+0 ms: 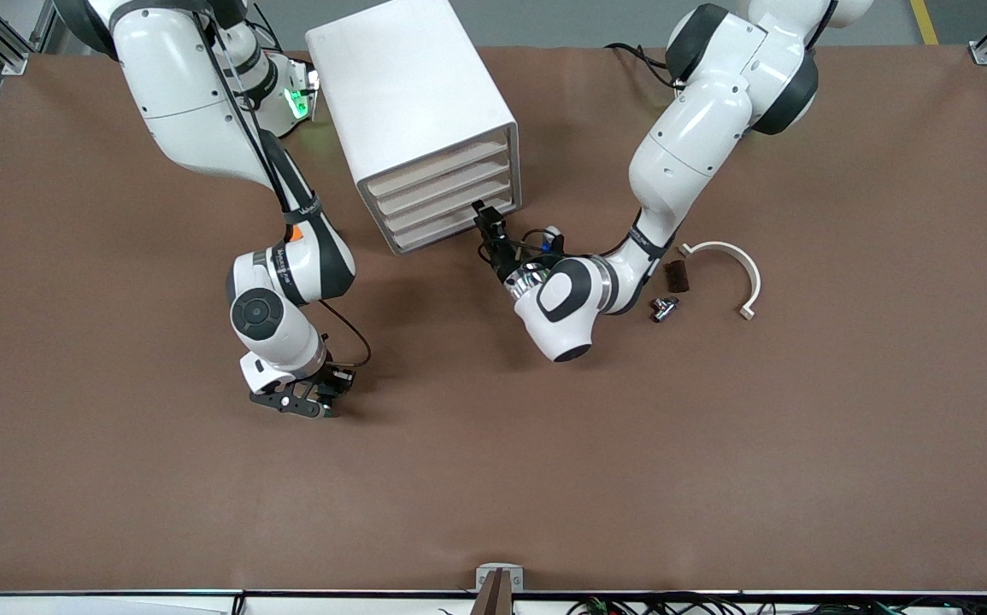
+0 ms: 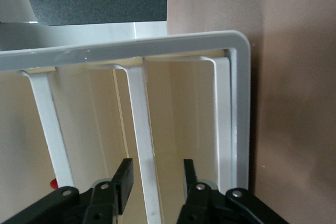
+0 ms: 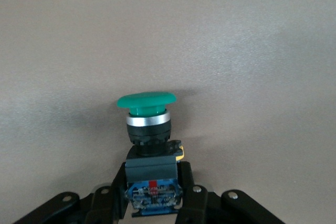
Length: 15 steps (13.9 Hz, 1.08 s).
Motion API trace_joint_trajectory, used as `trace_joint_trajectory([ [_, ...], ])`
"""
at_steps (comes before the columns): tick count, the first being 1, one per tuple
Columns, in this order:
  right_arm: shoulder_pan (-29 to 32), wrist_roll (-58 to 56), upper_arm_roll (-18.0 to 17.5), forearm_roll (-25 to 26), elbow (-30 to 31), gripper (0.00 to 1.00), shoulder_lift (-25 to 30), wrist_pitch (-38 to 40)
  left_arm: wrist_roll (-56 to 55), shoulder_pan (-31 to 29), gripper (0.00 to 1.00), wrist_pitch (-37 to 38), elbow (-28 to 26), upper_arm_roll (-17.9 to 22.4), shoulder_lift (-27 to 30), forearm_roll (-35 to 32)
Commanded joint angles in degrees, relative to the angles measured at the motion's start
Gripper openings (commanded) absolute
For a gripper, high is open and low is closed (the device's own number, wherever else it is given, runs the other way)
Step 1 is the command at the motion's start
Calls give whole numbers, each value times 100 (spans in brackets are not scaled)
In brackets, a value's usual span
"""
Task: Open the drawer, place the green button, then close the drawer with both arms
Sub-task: 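Pull the drawer open with the left gripper while the right gripper lifts the button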
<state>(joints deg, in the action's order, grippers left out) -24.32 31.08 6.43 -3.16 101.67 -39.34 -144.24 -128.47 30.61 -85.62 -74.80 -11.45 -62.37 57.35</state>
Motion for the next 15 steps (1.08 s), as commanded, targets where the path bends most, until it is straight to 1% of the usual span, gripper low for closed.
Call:
trace_joint_trajectory([
  [1,32,3,-1,-45,-260,2,23,481,-38,103,45,63,36,-15,-4,118],
  [3,50,3,8,-45,-568,1,154,1159,-46,217,45,63,36,-15,-12,110],
  [4,76,3,8,-45,-621,1,251,1327,-46,270,45,63,36,-6,-21,118],
  [7,269,-67,16,-36,-622,1,620,1687,-38,428,37,63,27,-15,-21,110],
  [11,515,-436,16,-36,-622,1,831,1900,172,481,24,72,27,-15,-30,110],
  [13,542,-498,16,-36,-622,1,858,1996,182,447,16,81,27,-6,-30,118],
  [15,542,-489,16,-36,-622,1,858,2014,191,438,14,72,27,-6,-30,110],
])
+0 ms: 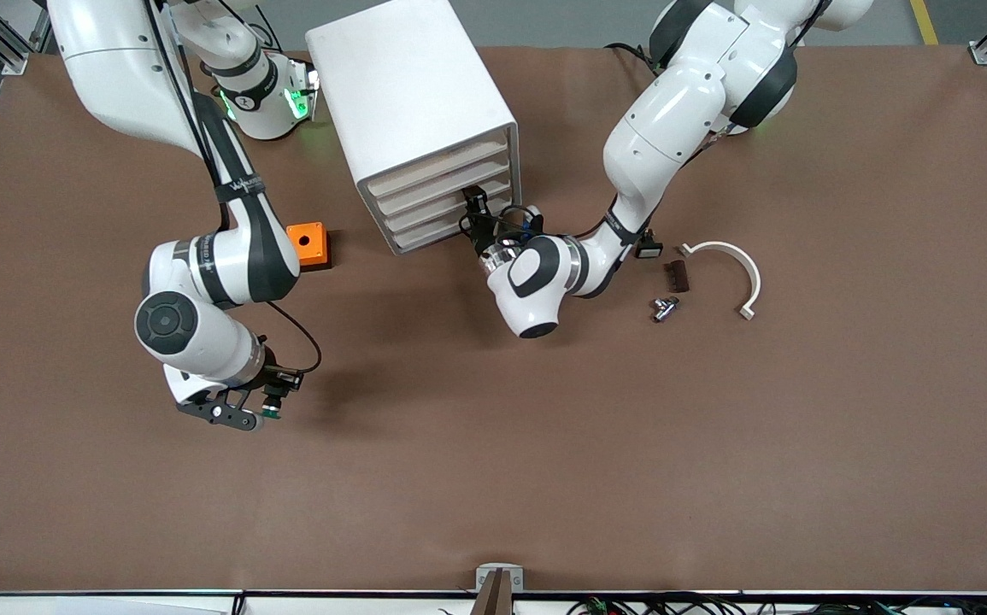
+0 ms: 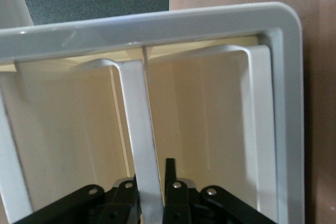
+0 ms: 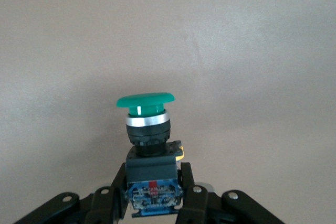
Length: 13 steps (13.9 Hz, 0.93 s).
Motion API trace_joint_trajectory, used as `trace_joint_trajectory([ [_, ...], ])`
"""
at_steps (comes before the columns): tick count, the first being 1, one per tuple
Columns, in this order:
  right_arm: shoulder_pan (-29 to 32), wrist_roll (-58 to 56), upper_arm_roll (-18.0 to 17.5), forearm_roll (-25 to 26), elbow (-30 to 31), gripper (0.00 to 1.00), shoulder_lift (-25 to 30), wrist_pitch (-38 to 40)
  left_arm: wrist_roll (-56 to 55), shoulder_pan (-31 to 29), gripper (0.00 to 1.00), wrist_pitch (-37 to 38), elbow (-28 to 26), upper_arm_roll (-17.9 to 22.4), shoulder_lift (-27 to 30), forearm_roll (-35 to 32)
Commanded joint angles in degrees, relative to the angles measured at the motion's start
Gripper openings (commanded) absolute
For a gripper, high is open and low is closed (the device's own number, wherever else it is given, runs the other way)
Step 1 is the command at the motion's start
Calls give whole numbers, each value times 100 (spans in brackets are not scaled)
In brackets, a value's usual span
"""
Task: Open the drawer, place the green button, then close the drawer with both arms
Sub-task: 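Pull the drawer open with the left gripper while the right gripper lifts the button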
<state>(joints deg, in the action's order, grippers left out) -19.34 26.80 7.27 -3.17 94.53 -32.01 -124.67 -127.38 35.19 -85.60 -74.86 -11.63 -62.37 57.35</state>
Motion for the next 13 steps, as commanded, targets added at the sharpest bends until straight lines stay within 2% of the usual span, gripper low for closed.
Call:
trace_joint_trajectory([
  [1,45,-61,-68,-35,92,1,125,57,90,-21,14,70,33,20,-29,74],
  [6,45,123,-68,-43,101,2,125,66,117,-249,12,70,33,20,-29,48],
  [10,-26,842,-112,-43,101,0,256,196,214,-600,12,61,33,20,-29,30],
  [13,-52,1843,-436,-61,162,0,633,601,214,-908,13,43,42,38,-29,30],
])
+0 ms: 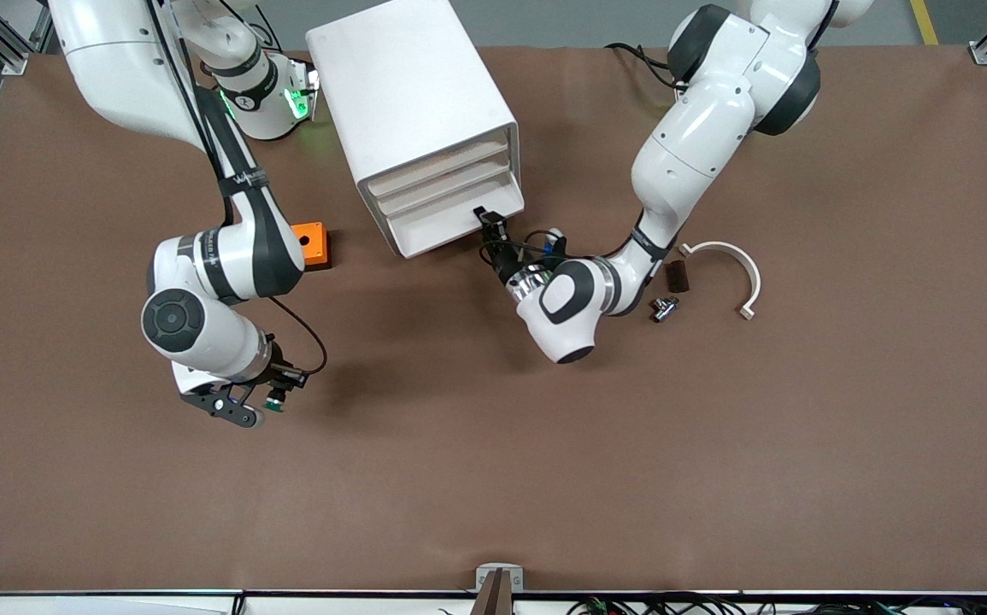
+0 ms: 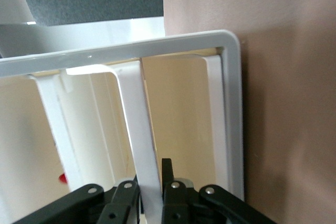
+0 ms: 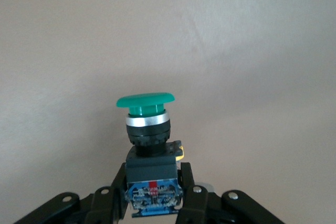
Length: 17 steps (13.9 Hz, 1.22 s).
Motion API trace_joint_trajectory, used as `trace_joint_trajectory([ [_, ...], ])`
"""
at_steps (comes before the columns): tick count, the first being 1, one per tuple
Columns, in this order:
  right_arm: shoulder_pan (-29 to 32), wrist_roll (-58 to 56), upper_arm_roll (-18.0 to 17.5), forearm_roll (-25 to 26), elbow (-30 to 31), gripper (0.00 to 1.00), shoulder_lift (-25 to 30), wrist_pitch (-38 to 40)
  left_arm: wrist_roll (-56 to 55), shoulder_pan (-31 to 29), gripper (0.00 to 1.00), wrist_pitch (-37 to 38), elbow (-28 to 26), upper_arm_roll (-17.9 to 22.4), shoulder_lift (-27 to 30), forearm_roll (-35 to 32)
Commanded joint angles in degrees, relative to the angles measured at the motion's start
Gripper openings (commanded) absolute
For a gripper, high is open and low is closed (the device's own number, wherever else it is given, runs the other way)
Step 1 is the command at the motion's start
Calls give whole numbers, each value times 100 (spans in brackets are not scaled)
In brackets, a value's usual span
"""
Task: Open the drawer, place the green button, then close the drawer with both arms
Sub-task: 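Pull the drawer open with the left gripper while the right gripper lifts the button, then carry the green button over the open drawer with the right gripper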
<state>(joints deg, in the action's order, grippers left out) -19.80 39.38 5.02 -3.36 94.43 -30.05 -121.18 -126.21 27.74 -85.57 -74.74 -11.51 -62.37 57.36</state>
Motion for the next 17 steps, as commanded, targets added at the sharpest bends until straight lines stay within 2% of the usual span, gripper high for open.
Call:
trace_joint_trajectory([
  [1,-6,911,-334,-190,181,0,543,383,97,-277,13,32,29,26,-21,30],
  [3,-146,1718,-484,-638,304,0,745,385,97,-453,14,-12,47,26,-21,73],
  [6,-857,3159,-476,-631,392,0,895,358,114,-725,15,-188,47,26,-30,74],
  [9,-1586,4277,-458,-552,847,0,1088,131,141,-832,19,-188,47,26,-30,56],
  [10,-1762,4576,-458,-465,1093,0,1202,-36,141,-849,26,-197,47,26,-30,56],
  [11,-1921,4883,-458,-420,1313,0,1281,-220,141,-858,44,-206,47,26,-21,65],
  [12,-2114,5200,-458,-411,1454,0,1308,-370,158,-893,68,-240,47,26,-21,91],
  [13,-2351,5594,-458,-324,1508,0,1300,-458,202,-928,80,-267,56,9,-12,109],
  [15,-2633,6263,-467,-69,1509,0,1247,-503,927,-946,95,-267,99,0,58,109],
  [17,-2853,6599,-467,-42,1500,0,1238,-556,1824,-1069,99,-267,152,-35,137,100],
])
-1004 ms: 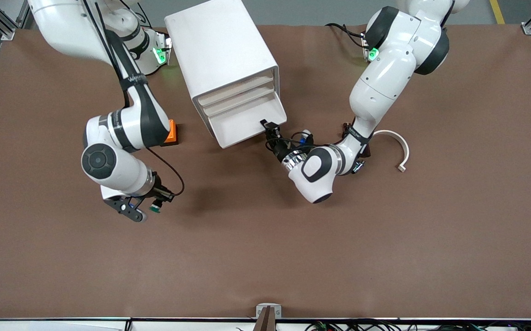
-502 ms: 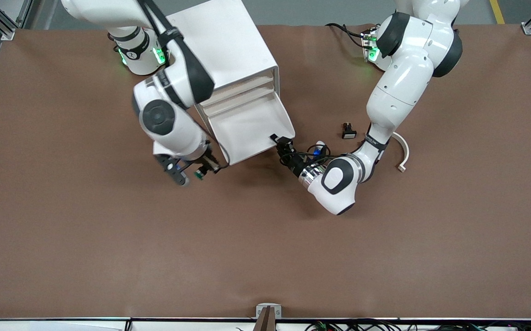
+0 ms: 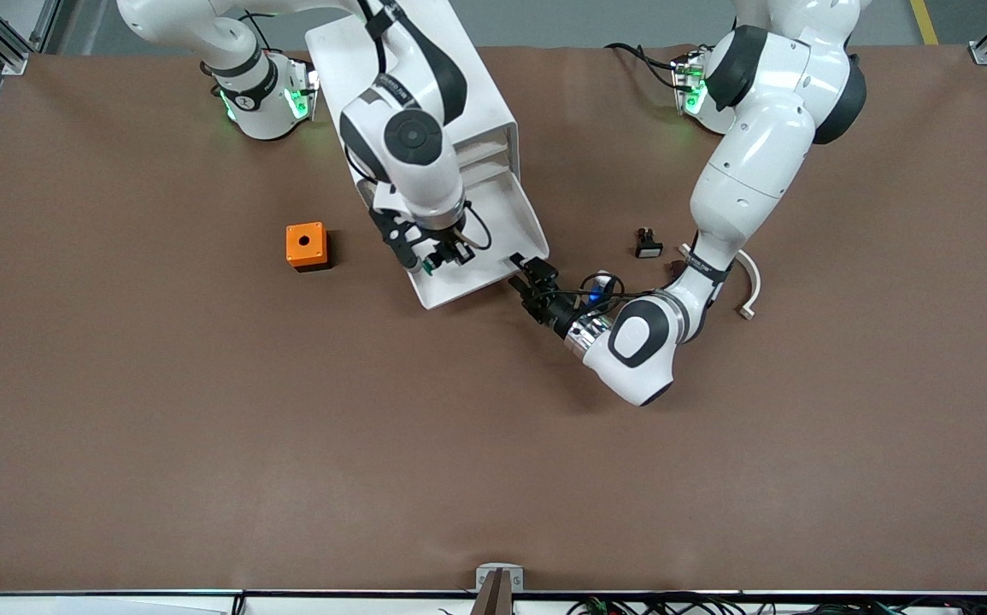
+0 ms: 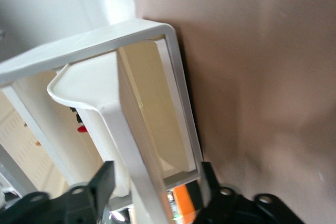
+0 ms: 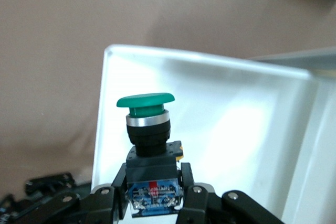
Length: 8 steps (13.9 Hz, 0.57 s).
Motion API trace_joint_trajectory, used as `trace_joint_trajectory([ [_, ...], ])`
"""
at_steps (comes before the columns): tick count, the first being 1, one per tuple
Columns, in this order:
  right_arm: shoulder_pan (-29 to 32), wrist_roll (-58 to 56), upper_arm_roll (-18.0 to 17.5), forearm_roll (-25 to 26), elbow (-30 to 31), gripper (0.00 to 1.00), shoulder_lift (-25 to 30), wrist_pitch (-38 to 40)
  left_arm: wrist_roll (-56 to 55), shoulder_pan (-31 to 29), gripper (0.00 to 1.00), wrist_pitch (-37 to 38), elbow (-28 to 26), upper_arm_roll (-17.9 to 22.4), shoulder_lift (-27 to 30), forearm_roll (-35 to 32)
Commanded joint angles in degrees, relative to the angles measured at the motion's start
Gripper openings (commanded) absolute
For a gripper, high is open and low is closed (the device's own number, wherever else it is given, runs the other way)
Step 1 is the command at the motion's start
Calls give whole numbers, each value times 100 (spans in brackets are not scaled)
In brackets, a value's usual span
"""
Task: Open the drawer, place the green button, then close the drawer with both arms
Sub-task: 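Carry the green button over the open drawer with the right gripper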
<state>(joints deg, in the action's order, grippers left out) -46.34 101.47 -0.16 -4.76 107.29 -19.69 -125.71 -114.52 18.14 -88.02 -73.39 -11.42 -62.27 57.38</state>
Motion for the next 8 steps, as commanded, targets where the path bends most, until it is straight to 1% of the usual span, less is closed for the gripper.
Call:
trace_joint_trajectory([
  [1,-322,617,51,98,222,0,185,-242,1164,-100,99,-22,113,-44,180,71],
  [3,-516,943,60,133,205,0,45,-470,2113,-100,99,13,298,-9,224,36],
  [5,-639,1260,51,255,126,0,-148,-673,2896,-91,99,13,640,61,294,-95],
  [6,-683,1400,51,343,47,0,-271,-700,3327,-91,99,4,729,61,364,-270],
  [8,-780,1621,51,414,-164,0,-508,-718,4285,-56,99,-39,729,70,706,-761],
])
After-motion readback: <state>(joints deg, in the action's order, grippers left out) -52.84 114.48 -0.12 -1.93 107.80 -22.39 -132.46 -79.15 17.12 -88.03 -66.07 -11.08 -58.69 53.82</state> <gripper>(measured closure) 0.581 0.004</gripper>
